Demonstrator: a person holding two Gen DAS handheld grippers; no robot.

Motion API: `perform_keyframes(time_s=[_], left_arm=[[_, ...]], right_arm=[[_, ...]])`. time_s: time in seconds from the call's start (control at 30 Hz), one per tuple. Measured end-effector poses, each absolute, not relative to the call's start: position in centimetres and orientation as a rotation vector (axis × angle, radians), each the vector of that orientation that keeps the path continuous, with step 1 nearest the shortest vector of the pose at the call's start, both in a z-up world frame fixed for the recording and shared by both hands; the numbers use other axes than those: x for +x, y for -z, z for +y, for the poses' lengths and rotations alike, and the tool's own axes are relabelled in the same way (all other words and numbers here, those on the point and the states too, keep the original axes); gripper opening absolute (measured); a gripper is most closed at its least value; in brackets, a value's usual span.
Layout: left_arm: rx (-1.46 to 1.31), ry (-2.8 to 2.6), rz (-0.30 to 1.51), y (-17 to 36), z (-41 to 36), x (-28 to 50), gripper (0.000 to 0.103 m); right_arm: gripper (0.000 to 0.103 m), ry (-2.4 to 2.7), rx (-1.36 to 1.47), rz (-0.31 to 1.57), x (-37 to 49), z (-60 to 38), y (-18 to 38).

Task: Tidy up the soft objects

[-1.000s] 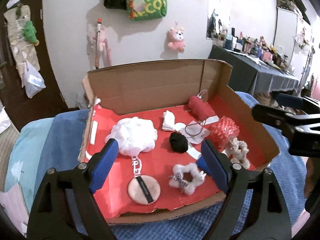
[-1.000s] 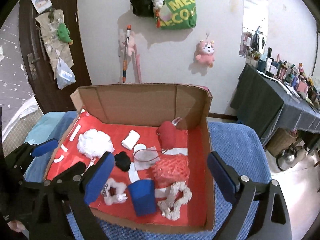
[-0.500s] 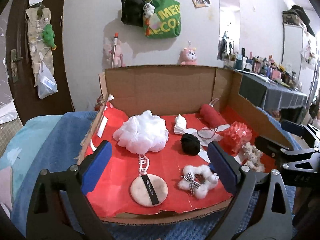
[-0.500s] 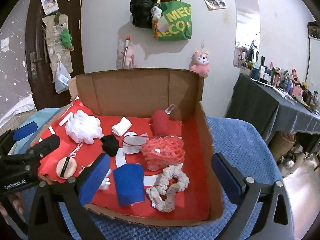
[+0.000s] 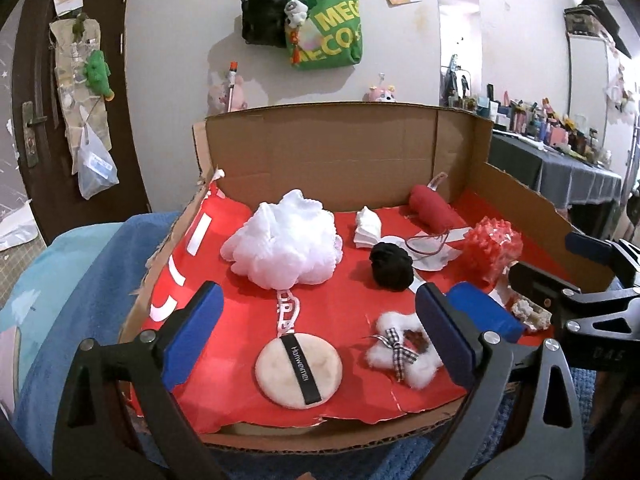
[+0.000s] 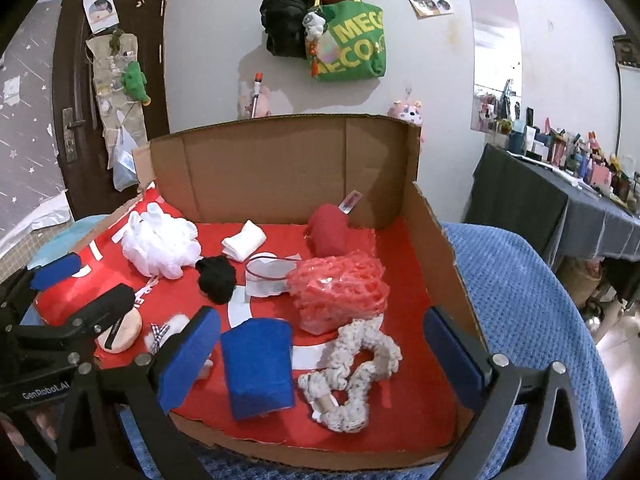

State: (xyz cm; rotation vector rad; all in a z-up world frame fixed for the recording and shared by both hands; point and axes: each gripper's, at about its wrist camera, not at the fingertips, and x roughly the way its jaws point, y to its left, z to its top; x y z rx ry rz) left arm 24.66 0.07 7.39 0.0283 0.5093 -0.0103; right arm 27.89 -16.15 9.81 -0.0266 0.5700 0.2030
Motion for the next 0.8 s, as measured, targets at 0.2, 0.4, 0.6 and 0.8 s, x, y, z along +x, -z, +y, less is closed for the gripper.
perform_keyframes(time_s=[0.2,0.4,0.6,0.8], left_arm=[[0.009,0.017,0.524,-7.11,0.47,24.84,0.099],[0.0,0.023,0.537,-6.96,0.75,25.05,0.099],[0.001,0.021,0.542,-6.88,0.82,25.11,0.099],[0.007,0.025,0.549,-6.73,0.75,25.18,0.099]], right_arm=[[0.103,-0.177,-0.035,0.572,27.95,-16.06,-9.62],[0.103,-0.171,-0.039,0.573,28.03,-16.02,-9.5],[0.103,-0.164,-0.053,0.575,28.05,-15.9,-9.42],[0.103,-0.162,-0.054,0.575,28.04,-15.89,-9.41]])
